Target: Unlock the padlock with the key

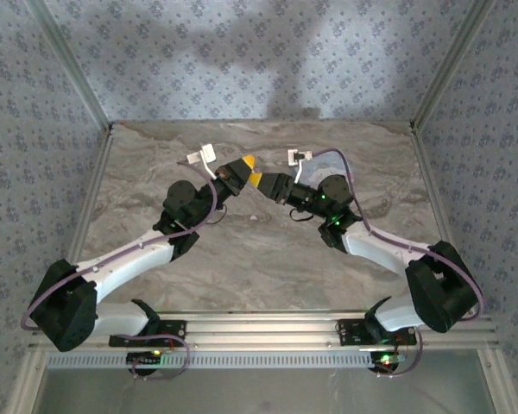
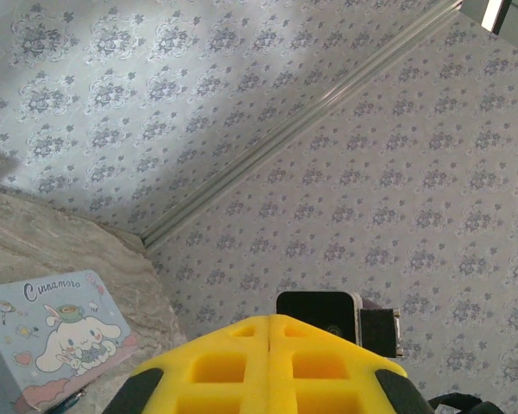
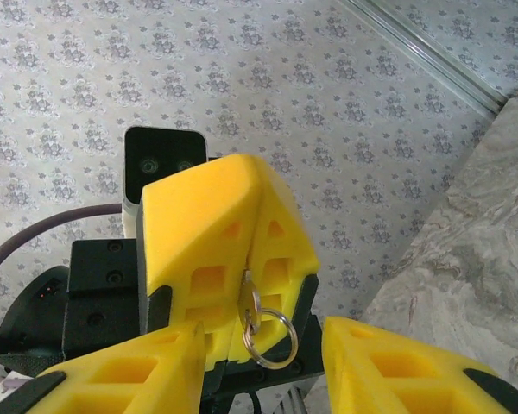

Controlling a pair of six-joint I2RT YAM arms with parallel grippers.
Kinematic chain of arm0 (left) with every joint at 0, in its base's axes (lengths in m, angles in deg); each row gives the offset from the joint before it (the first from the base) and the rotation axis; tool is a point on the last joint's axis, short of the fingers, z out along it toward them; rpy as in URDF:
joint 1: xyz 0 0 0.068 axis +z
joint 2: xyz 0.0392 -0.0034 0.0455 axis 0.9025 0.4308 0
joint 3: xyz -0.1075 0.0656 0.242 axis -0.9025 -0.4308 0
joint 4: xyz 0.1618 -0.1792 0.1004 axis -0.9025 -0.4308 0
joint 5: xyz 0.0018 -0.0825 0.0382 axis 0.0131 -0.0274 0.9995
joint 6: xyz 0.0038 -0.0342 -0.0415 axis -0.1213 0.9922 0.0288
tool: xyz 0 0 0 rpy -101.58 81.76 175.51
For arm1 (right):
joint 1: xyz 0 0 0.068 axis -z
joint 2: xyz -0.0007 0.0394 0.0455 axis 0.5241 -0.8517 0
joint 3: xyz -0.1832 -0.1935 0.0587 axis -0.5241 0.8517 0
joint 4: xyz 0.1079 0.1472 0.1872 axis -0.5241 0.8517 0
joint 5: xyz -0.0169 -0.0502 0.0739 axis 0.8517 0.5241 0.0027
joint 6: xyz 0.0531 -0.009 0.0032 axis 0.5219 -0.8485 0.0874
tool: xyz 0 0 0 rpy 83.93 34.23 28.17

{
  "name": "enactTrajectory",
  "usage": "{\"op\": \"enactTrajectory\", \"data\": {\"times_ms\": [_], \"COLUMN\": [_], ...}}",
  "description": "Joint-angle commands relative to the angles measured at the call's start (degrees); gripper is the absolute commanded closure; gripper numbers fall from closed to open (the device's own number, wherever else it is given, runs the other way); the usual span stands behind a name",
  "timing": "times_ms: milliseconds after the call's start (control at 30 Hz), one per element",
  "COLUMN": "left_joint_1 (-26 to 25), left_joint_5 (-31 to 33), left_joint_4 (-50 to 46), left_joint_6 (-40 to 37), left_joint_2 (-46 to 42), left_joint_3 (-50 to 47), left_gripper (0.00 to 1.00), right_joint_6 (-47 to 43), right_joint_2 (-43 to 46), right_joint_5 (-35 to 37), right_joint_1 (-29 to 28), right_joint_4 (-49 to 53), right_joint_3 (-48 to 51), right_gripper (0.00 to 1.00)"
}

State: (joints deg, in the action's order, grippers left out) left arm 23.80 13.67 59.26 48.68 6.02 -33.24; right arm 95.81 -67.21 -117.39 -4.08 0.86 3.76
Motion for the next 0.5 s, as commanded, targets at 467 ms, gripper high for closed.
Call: {"op": "enactTrajectory", "data": {"times_ms": [467], "left_joint_1": [-0.5], "left_joint_5": [-0.2], "left_joint_4": [3.2], "left_joint_6": [2.0], "left_joint_2": [0.5], "left_joint_3": [-0.3], "left_gripper": [1.0], "right_joint_6": [2.7], "right_joint_2": [-2.2], "right_joint_5": [1.2], "right_joint_1": [0.1], "right_joint_4": [-3.6], "right_joint_3": [-3.0], "right_gripper": [0.72]}}
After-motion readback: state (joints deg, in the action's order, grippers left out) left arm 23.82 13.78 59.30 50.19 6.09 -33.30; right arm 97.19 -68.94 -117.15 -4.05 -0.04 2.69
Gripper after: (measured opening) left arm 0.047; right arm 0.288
